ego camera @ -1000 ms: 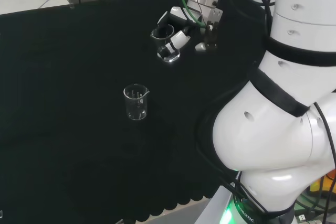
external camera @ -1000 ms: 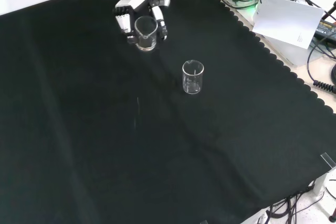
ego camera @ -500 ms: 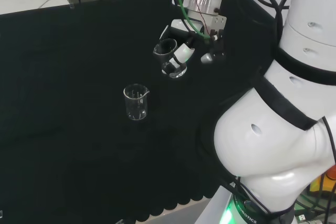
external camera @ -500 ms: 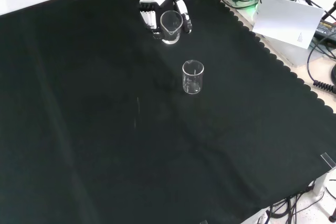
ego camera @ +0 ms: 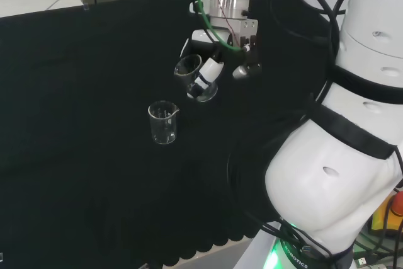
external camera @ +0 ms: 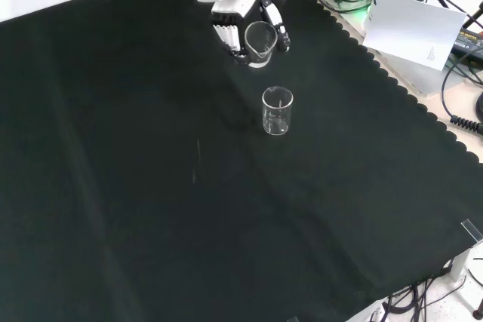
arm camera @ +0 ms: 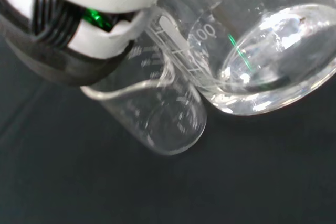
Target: Pour the water from the handheld beaker into the one on the table.
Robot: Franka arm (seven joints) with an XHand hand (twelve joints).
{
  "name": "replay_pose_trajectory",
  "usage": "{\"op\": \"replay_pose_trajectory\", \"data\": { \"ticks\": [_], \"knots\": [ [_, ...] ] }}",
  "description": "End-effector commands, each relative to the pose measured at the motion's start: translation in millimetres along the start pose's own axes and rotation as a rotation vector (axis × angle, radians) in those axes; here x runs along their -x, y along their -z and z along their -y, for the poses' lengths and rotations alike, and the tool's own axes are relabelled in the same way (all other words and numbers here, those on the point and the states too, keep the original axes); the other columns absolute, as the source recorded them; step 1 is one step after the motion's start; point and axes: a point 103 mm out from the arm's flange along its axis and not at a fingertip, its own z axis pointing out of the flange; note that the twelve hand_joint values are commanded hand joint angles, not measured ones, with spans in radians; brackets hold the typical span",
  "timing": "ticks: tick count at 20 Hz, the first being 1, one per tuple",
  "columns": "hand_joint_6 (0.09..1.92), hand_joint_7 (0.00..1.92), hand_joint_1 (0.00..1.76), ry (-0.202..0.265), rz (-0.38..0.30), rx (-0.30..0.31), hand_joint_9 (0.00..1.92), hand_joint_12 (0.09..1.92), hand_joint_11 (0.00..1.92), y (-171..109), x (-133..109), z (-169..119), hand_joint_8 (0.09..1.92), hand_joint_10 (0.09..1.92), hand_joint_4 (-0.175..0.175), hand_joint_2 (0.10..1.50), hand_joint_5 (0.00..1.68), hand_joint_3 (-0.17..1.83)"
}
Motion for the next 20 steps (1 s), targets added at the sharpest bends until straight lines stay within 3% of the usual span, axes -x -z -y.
{"op": "replay_pose_trajectory", "data": {
  "ticks": [1,9,10,11,20],
  "knots": [
    [0.61,1.35,1.32,-0.116,0.085,-0.291,1.86,0.50,1.48,-24,0,24,0.60,0.10,-0.175,0.62,1.30,0.69],
    [0.62,1.35,1.32,-0.157,0.180,-0.359,1.87,0.51,1.49,-19,-10,23,0.61,0.11,-0.175,0.61,1.30,0.71],
    [0.62,1.35,1.32,-0.115,0.175,-0.364,1.87,0.51,1.49,-18,-9,23,0.61,0.11,-0.175,0.61,1.30,0.71],
    [0.62,1.35,1.32,-0.110,0.182,-0.374,1.87,0.51,1.49,-17,-9,23,0.61,0.11,-0.175,0.61,1.30,0.71],
    [0.62,1.35,1.32,-0.158,0.239,-0.445,1.87,0.52,1.49,-23,-25,3,0.61,0.11,-0.175,0.60,1.30,0.72]
  ]
}}
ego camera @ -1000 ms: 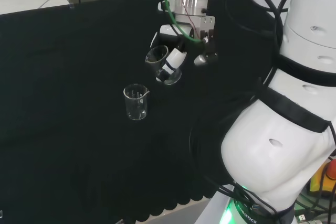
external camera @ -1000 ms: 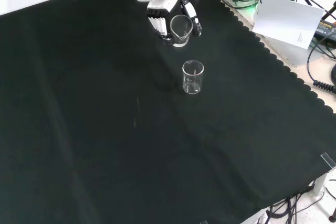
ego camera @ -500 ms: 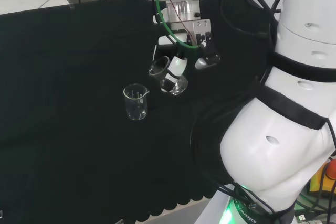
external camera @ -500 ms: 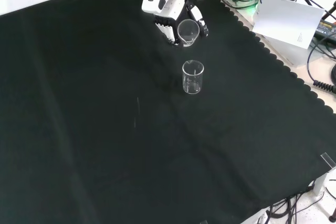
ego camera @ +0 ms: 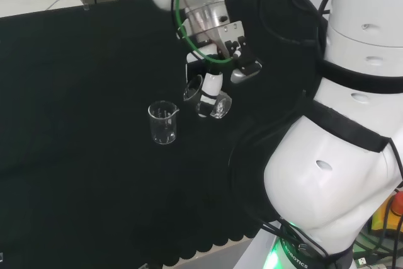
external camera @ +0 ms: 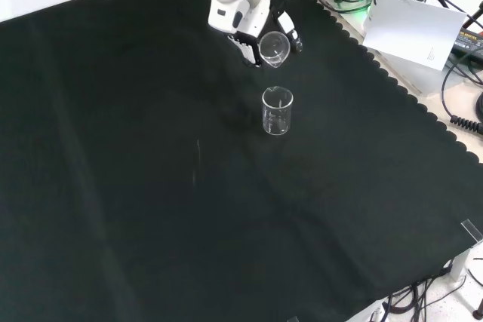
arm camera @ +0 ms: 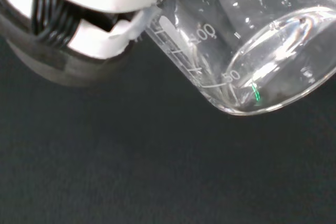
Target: Pour the water from the handheld beaker into the one on the table.
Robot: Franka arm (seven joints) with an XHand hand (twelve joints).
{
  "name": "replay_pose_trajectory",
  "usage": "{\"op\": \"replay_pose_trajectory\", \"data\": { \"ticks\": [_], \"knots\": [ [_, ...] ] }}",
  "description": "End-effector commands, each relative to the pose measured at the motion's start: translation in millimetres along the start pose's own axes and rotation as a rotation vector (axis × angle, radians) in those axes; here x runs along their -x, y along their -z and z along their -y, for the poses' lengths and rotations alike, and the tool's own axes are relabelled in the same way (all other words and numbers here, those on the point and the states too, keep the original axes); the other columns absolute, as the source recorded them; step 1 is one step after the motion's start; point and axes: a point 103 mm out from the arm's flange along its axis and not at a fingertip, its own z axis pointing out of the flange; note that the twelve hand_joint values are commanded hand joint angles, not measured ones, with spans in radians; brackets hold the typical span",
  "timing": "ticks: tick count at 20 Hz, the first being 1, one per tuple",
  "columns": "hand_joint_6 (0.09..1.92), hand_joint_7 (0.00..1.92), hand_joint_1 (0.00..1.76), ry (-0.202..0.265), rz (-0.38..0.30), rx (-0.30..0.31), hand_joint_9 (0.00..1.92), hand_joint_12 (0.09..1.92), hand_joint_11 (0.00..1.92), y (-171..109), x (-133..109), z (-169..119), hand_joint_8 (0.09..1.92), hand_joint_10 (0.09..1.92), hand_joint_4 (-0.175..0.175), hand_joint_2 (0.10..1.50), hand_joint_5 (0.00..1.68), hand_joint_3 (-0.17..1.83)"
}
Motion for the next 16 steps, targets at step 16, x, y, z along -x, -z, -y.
{"op": "replay_pose_trajectory", "data": {
  "ticks": [16],
  "knots": [
    [0.62,1.35,1.32,-0.082,0.091,-0.140,1.87,0.53,1.50,23,-21,-30,0.61,0.11,-0.175,0.60,1.30,0.73]
  ]
}}
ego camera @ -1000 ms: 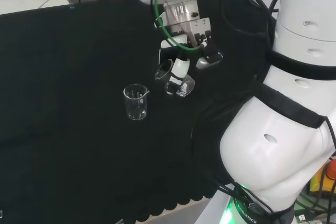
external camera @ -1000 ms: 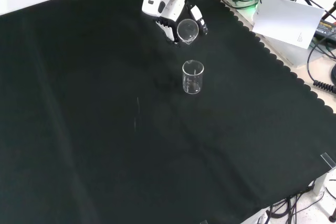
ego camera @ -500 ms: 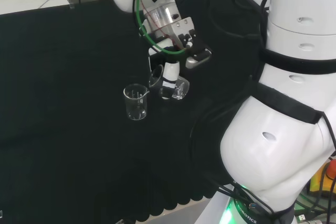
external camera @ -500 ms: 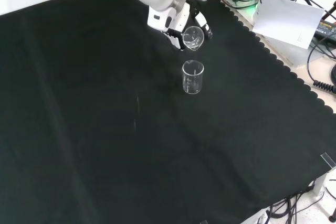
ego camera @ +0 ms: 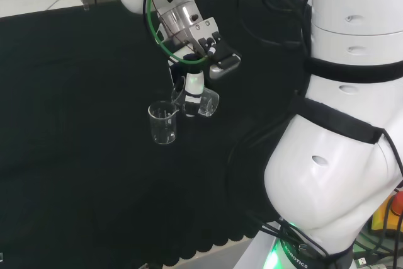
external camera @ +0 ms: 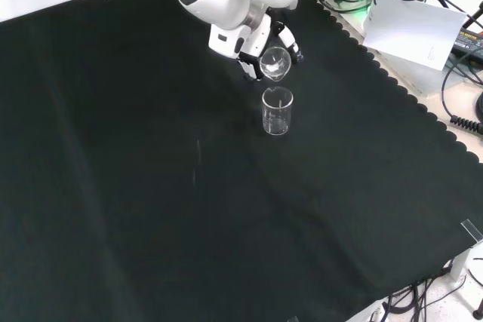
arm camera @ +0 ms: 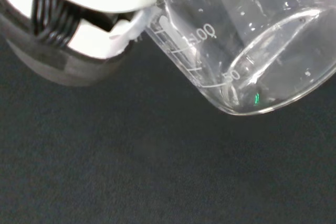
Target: Pour the water from the handheld beaker into the one on the table.
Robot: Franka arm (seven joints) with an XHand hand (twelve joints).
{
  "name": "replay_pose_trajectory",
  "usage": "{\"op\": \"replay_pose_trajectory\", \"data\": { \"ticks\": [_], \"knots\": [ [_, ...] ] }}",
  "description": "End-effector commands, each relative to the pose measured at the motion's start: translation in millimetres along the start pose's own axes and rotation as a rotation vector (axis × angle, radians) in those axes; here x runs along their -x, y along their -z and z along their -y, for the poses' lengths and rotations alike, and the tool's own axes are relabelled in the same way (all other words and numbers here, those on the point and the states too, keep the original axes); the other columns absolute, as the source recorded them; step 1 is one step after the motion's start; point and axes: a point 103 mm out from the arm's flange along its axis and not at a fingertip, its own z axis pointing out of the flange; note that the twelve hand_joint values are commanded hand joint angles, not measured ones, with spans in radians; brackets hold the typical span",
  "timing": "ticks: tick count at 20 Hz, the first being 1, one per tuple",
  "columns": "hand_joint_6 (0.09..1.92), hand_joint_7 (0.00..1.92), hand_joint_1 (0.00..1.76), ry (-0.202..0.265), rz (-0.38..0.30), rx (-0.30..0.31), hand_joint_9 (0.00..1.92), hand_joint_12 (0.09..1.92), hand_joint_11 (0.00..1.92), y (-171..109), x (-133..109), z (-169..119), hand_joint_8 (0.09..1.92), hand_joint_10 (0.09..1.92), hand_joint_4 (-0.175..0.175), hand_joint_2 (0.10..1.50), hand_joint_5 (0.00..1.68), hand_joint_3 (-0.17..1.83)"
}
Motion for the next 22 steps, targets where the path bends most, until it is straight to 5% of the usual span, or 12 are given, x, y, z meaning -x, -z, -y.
{"op": "replay_pose_trajectory", "data": {
  "ticks": [1,22],
  "knots": [
    [0.62,1.35,1.32,-0.034,0.014,-0.040,1.87,0.53,1.50,5,0,-3,0.61,0.11,-0.175,0.60,1.30,0.73],
    [0.63,1.35,1.32,-0.089,0.102,-0.189,1.87,0.53,1.50,20,-20,-18,0.61,0.11,-0.175,0.60,1.30,0.73]
  ]
}}
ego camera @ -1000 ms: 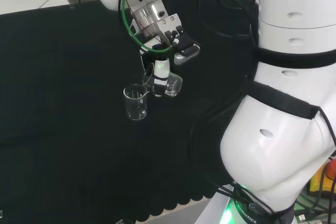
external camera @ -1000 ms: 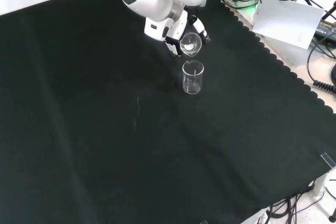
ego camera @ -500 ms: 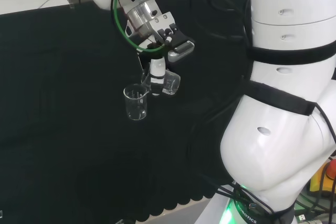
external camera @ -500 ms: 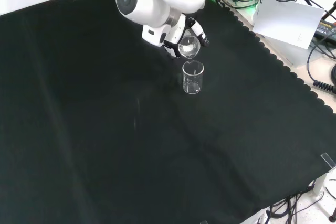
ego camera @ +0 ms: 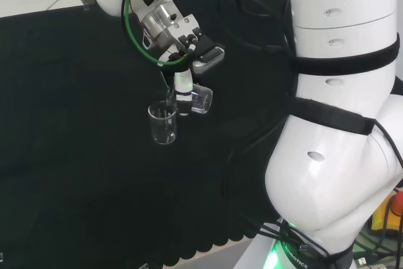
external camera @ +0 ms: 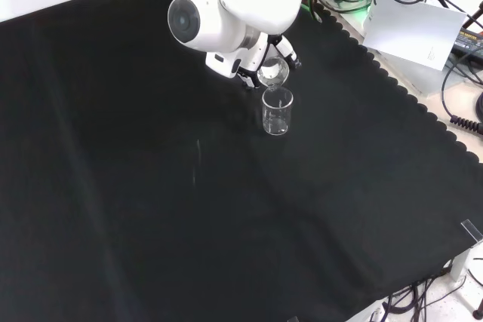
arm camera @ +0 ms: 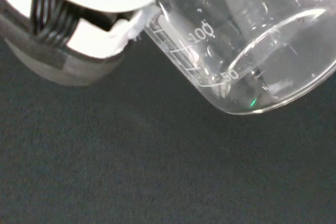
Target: Pour the water from the handheld beaker into the one on the table.
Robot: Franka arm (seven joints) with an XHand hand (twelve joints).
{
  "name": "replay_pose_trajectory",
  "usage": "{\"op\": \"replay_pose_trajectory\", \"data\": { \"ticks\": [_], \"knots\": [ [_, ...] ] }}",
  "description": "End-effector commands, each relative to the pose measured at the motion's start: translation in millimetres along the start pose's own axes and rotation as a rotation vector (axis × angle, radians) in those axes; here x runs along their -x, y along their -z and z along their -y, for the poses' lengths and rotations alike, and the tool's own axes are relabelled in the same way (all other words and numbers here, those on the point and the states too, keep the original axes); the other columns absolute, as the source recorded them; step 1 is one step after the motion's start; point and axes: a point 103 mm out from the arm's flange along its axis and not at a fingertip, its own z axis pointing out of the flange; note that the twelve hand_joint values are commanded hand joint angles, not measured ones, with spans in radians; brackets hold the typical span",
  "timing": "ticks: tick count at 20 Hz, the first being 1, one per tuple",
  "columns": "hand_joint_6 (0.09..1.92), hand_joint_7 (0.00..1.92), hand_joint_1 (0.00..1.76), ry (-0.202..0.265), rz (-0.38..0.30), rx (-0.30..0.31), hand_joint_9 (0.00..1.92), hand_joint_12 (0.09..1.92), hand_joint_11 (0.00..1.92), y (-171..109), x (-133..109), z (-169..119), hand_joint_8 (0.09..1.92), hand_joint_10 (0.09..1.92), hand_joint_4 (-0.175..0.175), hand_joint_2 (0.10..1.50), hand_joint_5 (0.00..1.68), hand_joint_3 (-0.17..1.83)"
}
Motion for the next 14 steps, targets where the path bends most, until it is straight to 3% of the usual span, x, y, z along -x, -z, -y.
{"op": "replay_pose_trajectory", "data": {
  "ticks": [1,14],
  "knots": [
    [0.63,1.35,1.32,-0.020,0.025,-0.051,1.87,0.53,1.50,5,-6,-1,0.61,0.11,-0.175,0.60,1.30,0.73],
    [0.62,1.36,1.32,-0.056,0.087,-0.140,1.86,0.54,1.51,15,-20,-4,0.61,0.11,-0.175,0.60,1.30,0.73]
  ]
}}
